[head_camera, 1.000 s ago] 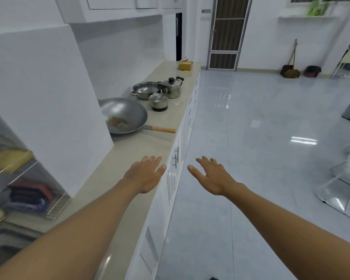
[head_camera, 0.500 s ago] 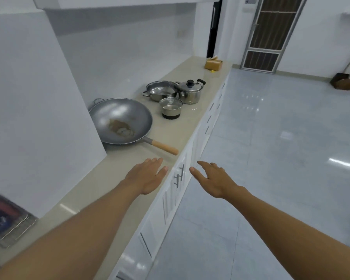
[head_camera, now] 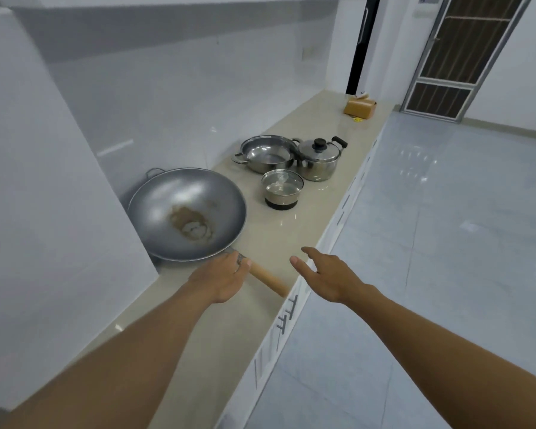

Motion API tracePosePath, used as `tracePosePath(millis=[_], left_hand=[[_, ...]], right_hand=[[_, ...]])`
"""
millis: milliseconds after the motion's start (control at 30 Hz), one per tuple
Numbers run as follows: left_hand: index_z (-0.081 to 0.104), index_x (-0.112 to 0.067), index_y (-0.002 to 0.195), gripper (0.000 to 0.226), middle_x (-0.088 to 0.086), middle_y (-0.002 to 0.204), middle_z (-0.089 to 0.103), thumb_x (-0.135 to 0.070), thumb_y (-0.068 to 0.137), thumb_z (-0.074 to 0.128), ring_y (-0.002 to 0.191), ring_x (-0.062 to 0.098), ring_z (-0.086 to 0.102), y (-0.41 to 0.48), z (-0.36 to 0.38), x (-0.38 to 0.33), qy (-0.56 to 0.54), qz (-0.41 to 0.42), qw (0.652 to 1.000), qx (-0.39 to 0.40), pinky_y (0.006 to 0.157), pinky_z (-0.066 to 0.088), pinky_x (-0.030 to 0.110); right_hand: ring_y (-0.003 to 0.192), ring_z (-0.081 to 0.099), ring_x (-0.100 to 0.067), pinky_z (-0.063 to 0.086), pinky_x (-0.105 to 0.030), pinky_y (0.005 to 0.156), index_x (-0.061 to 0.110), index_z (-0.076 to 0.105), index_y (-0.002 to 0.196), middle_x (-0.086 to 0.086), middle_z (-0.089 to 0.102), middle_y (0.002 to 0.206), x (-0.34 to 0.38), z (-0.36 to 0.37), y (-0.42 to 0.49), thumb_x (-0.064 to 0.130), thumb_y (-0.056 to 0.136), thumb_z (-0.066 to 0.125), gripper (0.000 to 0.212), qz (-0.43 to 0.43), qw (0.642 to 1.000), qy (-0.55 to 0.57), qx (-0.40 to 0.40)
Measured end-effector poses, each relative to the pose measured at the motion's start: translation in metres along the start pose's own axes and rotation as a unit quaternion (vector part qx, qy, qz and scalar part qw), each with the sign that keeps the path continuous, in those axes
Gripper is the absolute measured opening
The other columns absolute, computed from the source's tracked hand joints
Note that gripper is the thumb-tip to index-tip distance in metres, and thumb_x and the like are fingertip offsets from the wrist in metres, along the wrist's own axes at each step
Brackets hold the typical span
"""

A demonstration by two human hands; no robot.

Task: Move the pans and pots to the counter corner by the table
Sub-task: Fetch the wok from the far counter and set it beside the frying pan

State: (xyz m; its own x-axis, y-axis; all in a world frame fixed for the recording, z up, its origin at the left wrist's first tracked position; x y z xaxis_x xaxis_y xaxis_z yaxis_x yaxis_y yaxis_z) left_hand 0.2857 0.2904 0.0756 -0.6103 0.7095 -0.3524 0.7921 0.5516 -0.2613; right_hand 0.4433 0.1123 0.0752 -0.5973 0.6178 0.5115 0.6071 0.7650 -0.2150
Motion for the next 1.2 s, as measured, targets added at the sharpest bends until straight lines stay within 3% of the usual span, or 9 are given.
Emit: tracePosePath(millis=[267,433,500,700,933,1067,1200], left_hand=[[0.044,-0.016,0.140,0.057,0.009,0.144,0.048,-0.055,0.102,0.023,0.132,0.028,0.045,0.046,-0.008,0.032,-0.040,-0.061,0.997,0.004,0.108,0.037,0.047],[0.053,-0.014,0.119,0.047,0.008,0.126,0.058,-0.052,0.103,0.029,0.117,0.028,0.053,0.068,-0.007,0.051,-0.084,-0.124,0.988,-0.030,0.101,0.042,0.047],[0.054,-0.014,0.123,0.048,0.008,0.124,0.059,-0.050,0.103,0.028,0.115,0.029,0.055,0.076,-0.002,0.054,-0.069,-0.161,0.984,-0.043,0.097,0.045,0.046],[0.040,-0.026,0.146,0.059,0.009,0.149,0.045,-0.058,0.100,0.020,0.134,0.030,0.044,0.076,0.047,0.058,-0.141,-0.255,0.956,-0.025,0.107,0.034,0.045],[0.044,-0.018,0.141,0.064,0.009,0.143,0.051,-0.060,0.100,0.019,0.126,0.029,0.051,0.063,0.098,0.041,-0.203,-0.345,0.916,-0.030,0.104,0.040,0.044],[0.051,-0.016,0.132,0.060,0.009,0.128,0.060,-0.057,0.102,0.019,0.111,0.027,0.058,0.061,0.118,0.019,-0.237,-0.354,0.904,-0.037,0.097,0.046,0.045],[0.054,-0.017,0.116,0.054,0.005,0.107,0.063,-0.058,0.101,0.021,0.092,0.021,0.062,0.065,0.133,0.004,-0.305,-0.358,0.882,-0.033,0.087,0.052,0.045]], right_hand=[[0.134,0.050,-0.027,0.039,-0.042,0.109,0.023,0.034,0.153,-0.006,0.050,0.151,0.015,0.001,0.095,0.078,0.092,0.027,0.083,-0.050,0.998,-0.016,0.037],[0.131,0.053,-0.028,0.041,-0.042,0.107,0.024,0.037,0.152,-0.006,0.054,0.147,0.025,0.016,0.162,0.078,0.092,0.026,0.081,-0.106,0.990,-0.052,0.080],[0.131,0.053,-0.028,0.041,-0.043,0.107,0.023,0.038,0.151,-0.006,0.055,0.146,0.030,0.022,0.187,0.076,0.093,0.027,0.080,-0.135,0.983,-0.064,0.111],[0.127,0.056,-0.027,0.043,-0.041,0.105,0.019,0.040,0.150,-0.009,0.058,0.142,0.044,0.061,0.232,0.070,0.097,0.031,0.074,-0.206,0.953,-0.079,0.206],[0.124,0.057,-0.030,0.044,-0.042,0.103,0.015,0.043,0.148,-0.011,0.060,0.138,0.054,0.116,0.248,0.072,0.094,0.031,0.079,-0.239,0.915,-0.107,0.306],[0.113,0.060,-0.028,0.046,-0.037,0.087,0.012,0.053,0.137,-0.010,0.062,0.129,0.061,0.142,0.244,0.072,0.094,0.032,0.076,-0.255,0.902,-0.111,0.329],[0.087,0.060,-0.015,0.044,-0.032,0.072,0.018,0.059,0.110,0.001,0.063,0.097,0.072,0.164,0.243,0.071,0.094,0.036,0.060,-0.231,0.901,-0.072,0.359]])
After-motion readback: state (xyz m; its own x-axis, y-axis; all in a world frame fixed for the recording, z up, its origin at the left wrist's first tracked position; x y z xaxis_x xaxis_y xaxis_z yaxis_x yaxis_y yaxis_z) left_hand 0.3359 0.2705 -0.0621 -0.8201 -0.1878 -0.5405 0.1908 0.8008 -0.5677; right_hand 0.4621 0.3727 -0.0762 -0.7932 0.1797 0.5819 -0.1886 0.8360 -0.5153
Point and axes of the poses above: each hand's wrist, its own y-axis towards the middle knuckle, its own z-axis out of the palm, x = y × z, the point moved 8 cm from there along y, towards the middle knuckle
